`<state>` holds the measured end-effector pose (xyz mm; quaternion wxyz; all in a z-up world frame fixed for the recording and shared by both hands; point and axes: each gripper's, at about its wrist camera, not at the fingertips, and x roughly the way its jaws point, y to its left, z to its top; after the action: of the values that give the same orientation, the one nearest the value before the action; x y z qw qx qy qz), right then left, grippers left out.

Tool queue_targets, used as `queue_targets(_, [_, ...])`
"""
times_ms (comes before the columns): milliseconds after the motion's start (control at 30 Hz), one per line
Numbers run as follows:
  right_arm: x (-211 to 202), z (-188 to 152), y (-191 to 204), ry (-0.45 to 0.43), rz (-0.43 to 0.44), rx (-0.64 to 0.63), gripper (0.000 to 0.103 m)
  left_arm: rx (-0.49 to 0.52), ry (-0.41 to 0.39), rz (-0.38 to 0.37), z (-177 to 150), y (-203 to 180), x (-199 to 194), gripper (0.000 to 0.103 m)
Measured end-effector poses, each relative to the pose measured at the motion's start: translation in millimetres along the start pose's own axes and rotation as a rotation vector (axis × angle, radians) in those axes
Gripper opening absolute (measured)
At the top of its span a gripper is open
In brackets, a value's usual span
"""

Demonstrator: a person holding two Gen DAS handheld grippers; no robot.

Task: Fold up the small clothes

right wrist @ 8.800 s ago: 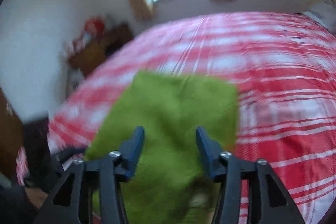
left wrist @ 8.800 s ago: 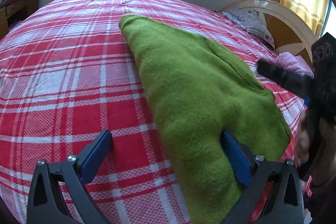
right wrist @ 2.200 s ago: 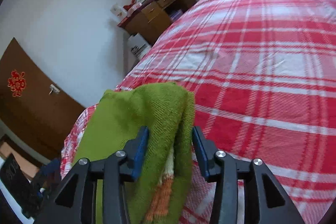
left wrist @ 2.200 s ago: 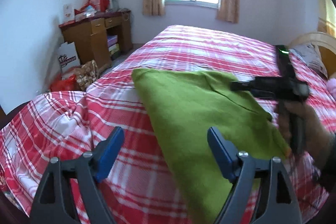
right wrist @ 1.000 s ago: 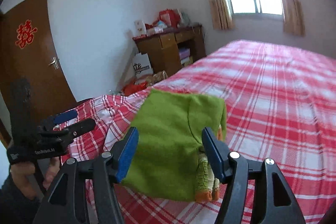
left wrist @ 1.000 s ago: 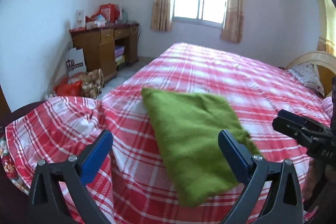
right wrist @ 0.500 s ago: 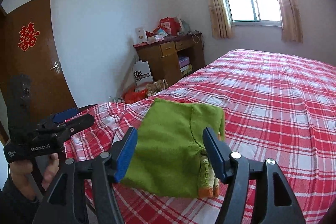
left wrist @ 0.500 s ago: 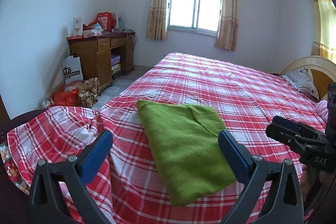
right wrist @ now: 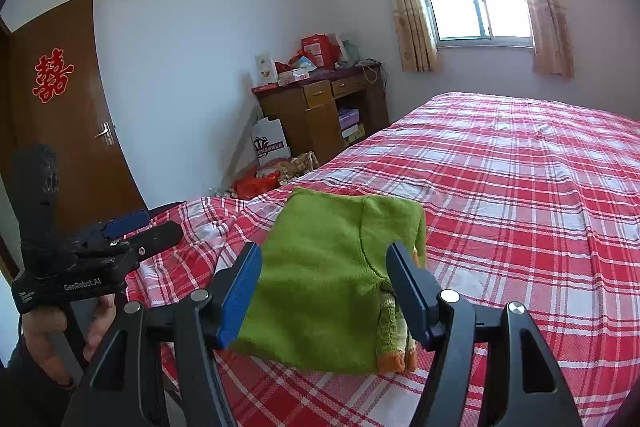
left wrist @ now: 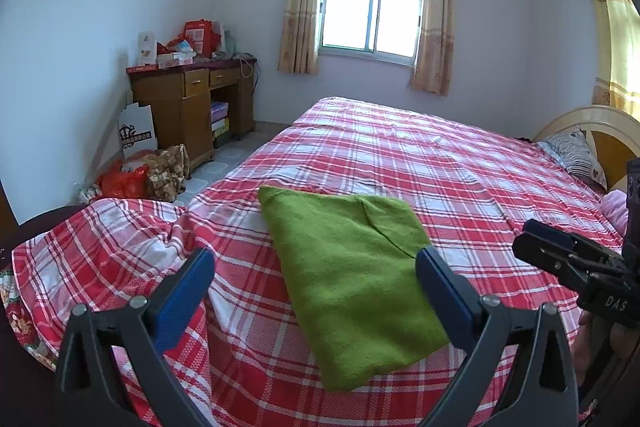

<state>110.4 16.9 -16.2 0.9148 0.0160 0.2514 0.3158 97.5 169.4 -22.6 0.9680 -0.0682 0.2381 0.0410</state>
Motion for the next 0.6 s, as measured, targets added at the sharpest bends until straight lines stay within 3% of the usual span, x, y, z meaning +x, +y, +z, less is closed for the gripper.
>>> queue_targets(600, [-0.5, -1.7, -1.9, 0.001, 0.004, 0.011, 0.066, 0.006, 0.006, -0.004, -5.3, -4.1, 0.3, 0.102])
